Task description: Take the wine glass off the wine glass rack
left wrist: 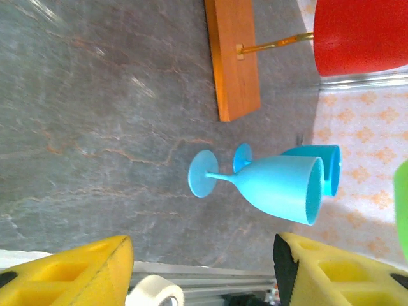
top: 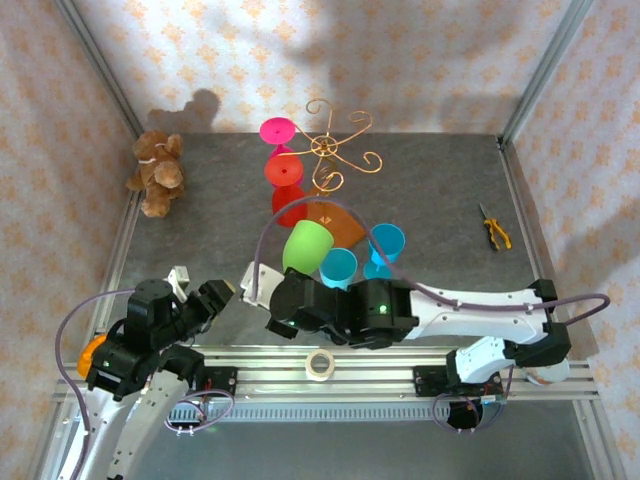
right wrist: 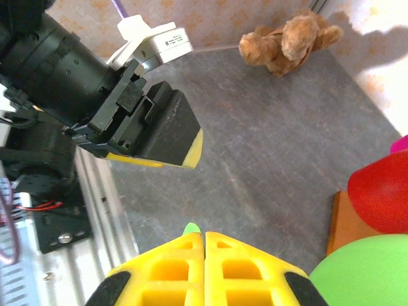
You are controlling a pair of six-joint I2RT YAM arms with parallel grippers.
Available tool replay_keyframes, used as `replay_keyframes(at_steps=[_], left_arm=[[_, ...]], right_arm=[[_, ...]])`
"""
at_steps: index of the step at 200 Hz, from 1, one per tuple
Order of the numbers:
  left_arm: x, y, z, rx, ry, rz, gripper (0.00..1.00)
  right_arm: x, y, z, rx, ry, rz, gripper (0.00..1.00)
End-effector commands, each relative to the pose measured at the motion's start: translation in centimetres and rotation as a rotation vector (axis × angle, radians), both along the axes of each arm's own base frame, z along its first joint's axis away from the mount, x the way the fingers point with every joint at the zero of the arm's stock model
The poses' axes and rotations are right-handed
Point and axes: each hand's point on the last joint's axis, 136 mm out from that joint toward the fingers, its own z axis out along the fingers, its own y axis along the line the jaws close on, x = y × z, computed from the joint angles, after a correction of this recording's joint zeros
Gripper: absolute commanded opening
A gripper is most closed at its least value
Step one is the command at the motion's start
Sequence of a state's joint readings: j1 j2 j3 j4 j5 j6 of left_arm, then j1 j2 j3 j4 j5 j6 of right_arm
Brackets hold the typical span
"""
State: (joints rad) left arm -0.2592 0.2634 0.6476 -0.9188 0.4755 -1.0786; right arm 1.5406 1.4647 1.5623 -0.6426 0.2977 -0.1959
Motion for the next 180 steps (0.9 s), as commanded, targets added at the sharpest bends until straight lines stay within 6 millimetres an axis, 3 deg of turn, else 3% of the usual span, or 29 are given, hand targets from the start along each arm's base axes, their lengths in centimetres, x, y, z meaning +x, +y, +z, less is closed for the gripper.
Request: replay_keyframes(at_steps=[1,46,87,114,180], left_arm=[[0.7,-1.4,2.1,-0.140,-0.050,-0.013,0.60],[1.1,-2.6,3.6,-0.297,-0.068,-0.012,0.62],[1.9,-3.6,3.5,-0.504,-0.062,0.009,0.64],[1.9,-3.6,3.1,-0.532,-0.060,0.016,0.64],[2.3,-4.0,4.5,-0.591,-0.092,0.000,0.66]], right_arm=[[0.9,0.9,1.0,0.044,-0.156,-0.052,0.00],[2.1,0.9,-1.0,0.008,-0.263,-0.119,0.00],[2.9,1.3,-1.6,0.031,-0.334,-0.154,0.00],[3.3,1.6,-2.3,0.022,-0.376,-0.169,0.00],[3.8,1.7,-3.8,0.019,-0.413,-0.200,0.00]])
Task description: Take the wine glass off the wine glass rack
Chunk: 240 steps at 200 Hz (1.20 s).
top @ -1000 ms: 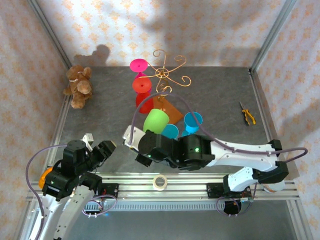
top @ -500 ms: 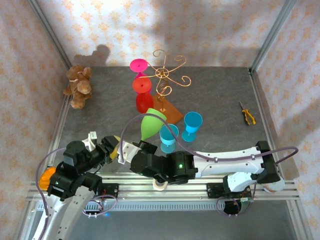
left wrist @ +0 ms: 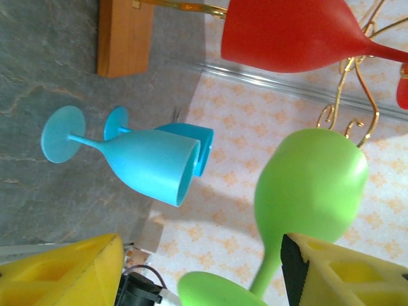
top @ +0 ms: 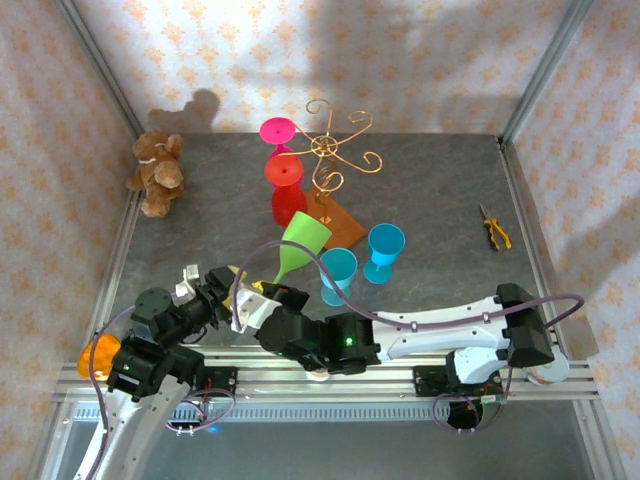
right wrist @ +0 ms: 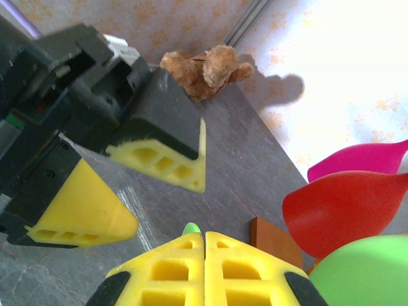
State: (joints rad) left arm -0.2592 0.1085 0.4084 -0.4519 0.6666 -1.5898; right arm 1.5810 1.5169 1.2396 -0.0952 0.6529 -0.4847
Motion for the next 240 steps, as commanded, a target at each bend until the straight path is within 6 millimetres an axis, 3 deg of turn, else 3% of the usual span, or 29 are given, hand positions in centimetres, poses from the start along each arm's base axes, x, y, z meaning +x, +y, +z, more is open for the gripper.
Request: replay_keyframes(at_steps=[1,137,197,240], left_arm=[[0.3,-0.3,1.7,-0.055,-0.057,-0.013,0.66],[0.7,-0.6,2.9,-0.141,-0.073,-0.015,0.60],[1.0,-0.7,2.6,-0.171,-0.075,-0.010,0.48],[1.3,-0.7,2.5,-0.183,-0.081,-0.006,0.33]], right_arm=[[0.7,-0.2,0.3,0.039,-0.039,-0.050,0.00],[0.7,3.1,-0.3,0.033,-0.176,-0.013,0.00],[0.3,3.7,1.0,0.072,-0.189,0.025,0.00],[0.2,3.9,1.4,0.070,-0.187,0.037,0.00]])
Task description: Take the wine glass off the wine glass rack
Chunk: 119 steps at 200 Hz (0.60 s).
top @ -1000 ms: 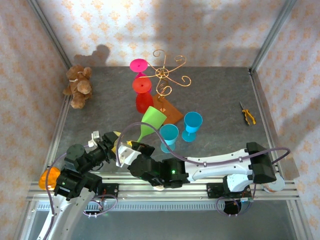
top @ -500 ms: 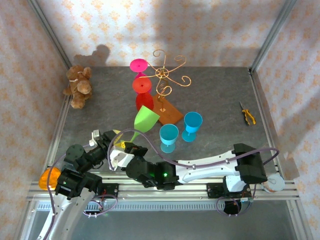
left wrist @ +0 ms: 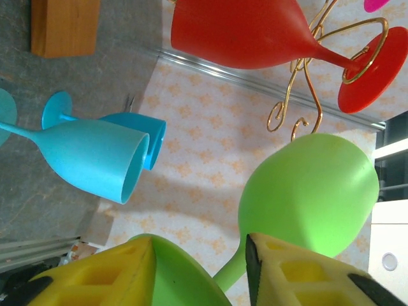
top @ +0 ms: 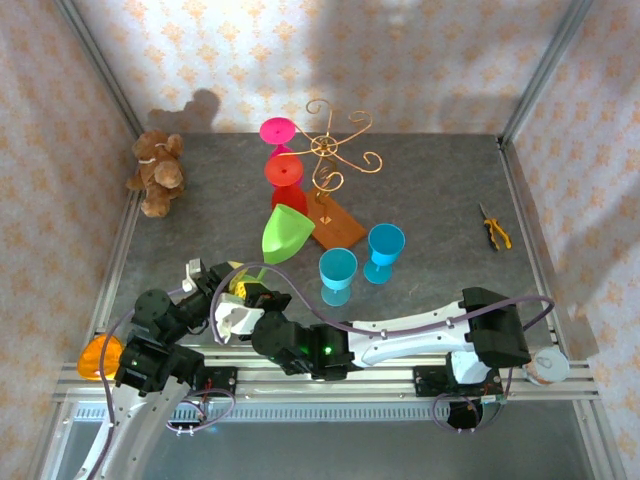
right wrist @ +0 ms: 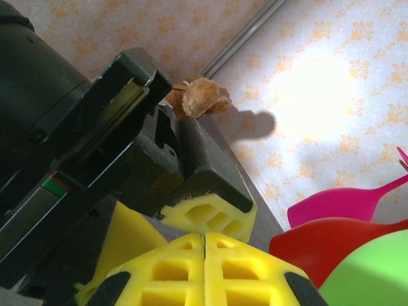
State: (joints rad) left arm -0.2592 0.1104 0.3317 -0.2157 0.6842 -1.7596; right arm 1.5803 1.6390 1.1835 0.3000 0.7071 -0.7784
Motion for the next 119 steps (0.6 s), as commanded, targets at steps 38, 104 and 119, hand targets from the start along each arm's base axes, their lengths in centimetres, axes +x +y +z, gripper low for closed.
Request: replay_keyframes(at_steps=[38,104,119], left_arm=[[0.1,-0.1,0.8,-0.028,-0.053,-0.006,0.18],[0.2,-0.1,0.6,-0.021,-0.058,-0.004,0.00],[0.2,-0.1,0.6,-0.015,-0.064,-0.004,0.00]], right_arm=[[-0.5,0.7,1.8,0.071,0.013,0.037,0.00],[-0.9,0.4,3.2,0.100,0.059,0.064,0.00],[-1.1,0.1,3.6,0.102,0.078,0.076,0.00]])
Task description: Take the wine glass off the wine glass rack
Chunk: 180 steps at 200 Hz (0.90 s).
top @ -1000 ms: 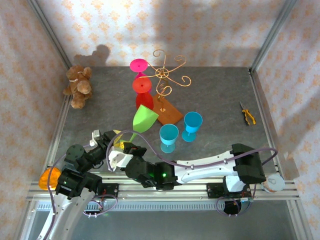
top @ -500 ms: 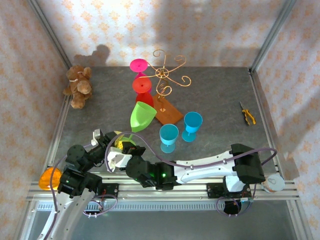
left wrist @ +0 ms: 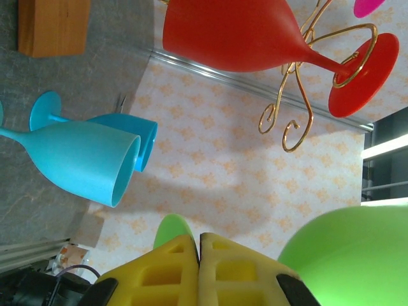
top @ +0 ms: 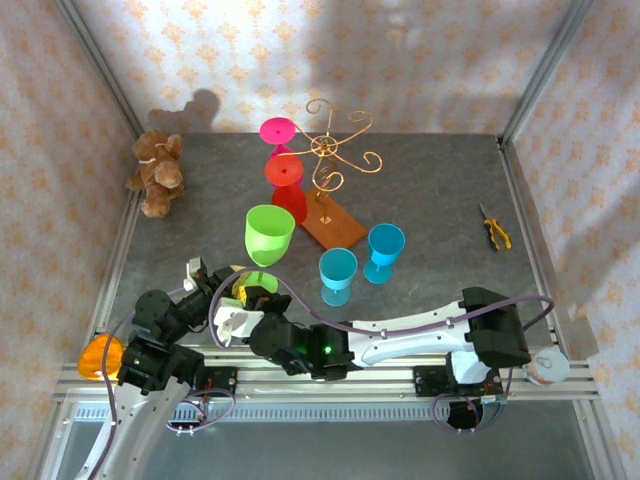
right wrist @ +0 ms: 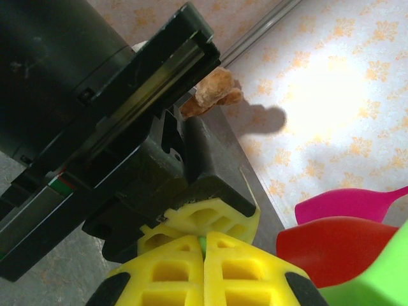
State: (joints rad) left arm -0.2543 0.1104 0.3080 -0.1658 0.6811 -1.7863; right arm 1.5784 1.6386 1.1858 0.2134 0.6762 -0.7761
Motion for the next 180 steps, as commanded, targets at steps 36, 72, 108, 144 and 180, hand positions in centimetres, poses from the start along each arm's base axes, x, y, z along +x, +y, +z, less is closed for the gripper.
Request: replay_keyframes(at_steps=[36,72,108,144,180], left_arm=[[0.0,-0.1,0.7,0.017,-0.084,-0.007,0.00],[0.1,0.0,1.4,0.024,-0.124,0.001,0.00],[0.2,0.1,2.2,0.016,-0.167,0.009,0.00],[0.2,0.1,2.5,0.014,-0.181,0.011,0.00],[0.2,0.2,2.5,0.013,-0.184,0.015,0.00]], right_arm=[[-1.0,-0.6,6.0,0.198,0.111,0.046,0.00],[-1.3,-1.4,6.5,0.198,0.165,0.050,0.01],[-1.3,-1.8,6.4,0.193,0.191,0.045,0.07],[-1.3,-2.0,6.5,0.196,0.207,0.037,0.12],[-1.4,-2.5,7.1,0.228,0.234,0.041,0.16]])
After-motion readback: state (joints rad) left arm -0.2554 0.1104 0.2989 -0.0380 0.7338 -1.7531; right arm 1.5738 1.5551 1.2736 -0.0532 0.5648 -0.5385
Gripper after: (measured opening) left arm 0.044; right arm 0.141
